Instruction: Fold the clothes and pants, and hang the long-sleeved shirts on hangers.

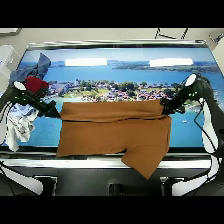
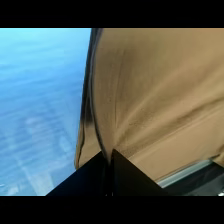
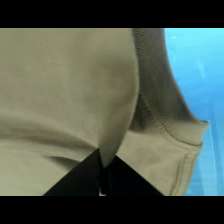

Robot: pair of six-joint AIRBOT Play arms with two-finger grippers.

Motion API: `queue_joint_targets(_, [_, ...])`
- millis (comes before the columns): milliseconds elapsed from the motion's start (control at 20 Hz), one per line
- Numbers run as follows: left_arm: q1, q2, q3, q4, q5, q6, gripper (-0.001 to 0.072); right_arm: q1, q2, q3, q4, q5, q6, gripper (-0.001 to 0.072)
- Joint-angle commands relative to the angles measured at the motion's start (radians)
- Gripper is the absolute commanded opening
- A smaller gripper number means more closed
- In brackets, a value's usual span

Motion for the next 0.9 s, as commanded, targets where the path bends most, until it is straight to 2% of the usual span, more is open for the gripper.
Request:
queue_joint_targets(0, [0.001,0.000,-0.021,0.002,-0.041,-0.001,0.0020,0.000,0.001,-0.009,-0.011,-0.027,0.016,0.0032])
queue_joint_targets(200, [0.001,-0.001,-0.064,0.001,-0.049,-0.002,0.0020,0.000,0.001,-0.009,-0.013,-0.020,0.017,0.0032])
queue_joint_targets(400, [0.007,0.011,-0.064,0.003,-0.075,0.035,0.0020,-0.002,0.009,-0.008,-0.045,0.002,0.009,0.0032])
queue_joint_targets(550, [-0.003,0.004,-0.098,-0.003,-0.045,0.034,0.0022,-0.001,0.003,-0.010,-0.044,0.026,0.009,0.0048])
queue_joint_targets(600, [-0.006,0.000,-0.108,-0.016,-0.045,0.035,0.0067,-0.001,0.004,-0.009,-0.032,0.025,0.009,0.0119])
queue_joint_targets(650, [-0.005,0.002,-0.107,-0.022,-0.045,0.035,0.0216,-0.003,0.009,-0.006,-0.031,0.031,-0.002,0.0257])
queue_joint_targets(700, [0.003,0.014,-0.101,-0.021,-0.054,0.035,0.0324,-0.009,0.016,-0.002,-0.034,0.067,-0.032,0.0392])
queue_joint_targets(750, [0.017,0.034,-0.094,-0.020,-0.063,0.035,0.0325,-0.033,0.032,-0.002,-0.032,0.114,-0.056,0.0447])
queue_joint_targets(850, [0.062,0.102,-0.105,-0.008,-0.062,0.034,0.0326,-0.107,0.074,-0.011,-0.029,0.195,-0.056,0.0492])
